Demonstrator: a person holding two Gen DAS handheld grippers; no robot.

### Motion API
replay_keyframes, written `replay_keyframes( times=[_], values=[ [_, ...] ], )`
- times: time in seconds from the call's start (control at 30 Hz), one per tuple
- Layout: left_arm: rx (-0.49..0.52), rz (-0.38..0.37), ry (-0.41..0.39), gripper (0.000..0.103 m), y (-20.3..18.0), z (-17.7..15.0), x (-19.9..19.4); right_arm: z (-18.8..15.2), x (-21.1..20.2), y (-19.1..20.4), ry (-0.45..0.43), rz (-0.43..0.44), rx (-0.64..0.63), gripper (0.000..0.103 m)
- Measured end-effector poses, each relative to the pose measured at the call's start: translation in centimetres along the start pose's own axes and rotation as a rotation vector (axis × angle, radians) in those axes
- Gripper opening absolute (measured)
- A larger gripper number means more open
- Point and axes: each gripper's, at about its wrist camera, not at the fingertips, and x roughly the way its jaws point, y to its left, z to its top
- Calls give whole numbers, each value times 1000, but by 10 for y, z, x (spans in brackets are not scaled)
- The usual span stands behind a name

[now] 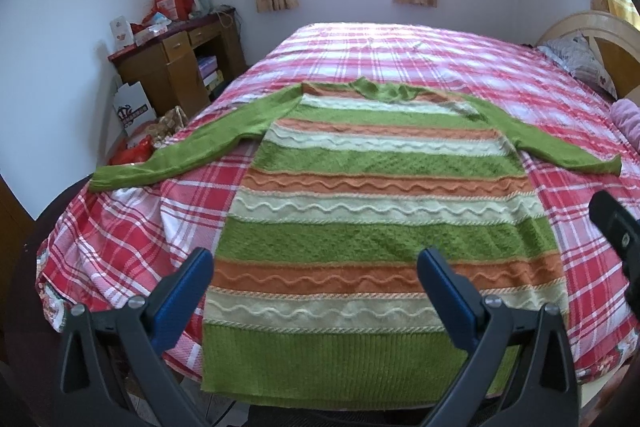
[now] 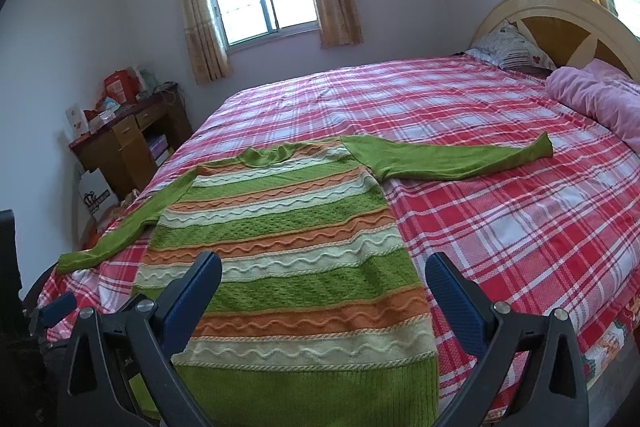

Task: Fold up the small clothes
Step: 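Grasp the sleeve cuff with the right gripper and lift it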

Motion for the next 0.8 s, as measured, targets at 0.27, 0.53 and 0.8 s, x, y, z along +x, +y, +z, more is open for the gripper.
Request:
replay_keyframes(
  times=[0.27,0.53,0.8],
  values=[
    [-18,-27,29,103,9,5,39,7,50,-49,33,-127,18,102],
    [-65,72,39,103,30,36,88,53,92,-162,13,-221,220,102],
    [-115,127,38,103,49,70,138,111,136,-295,-31,-329,477,94]
  ],
)
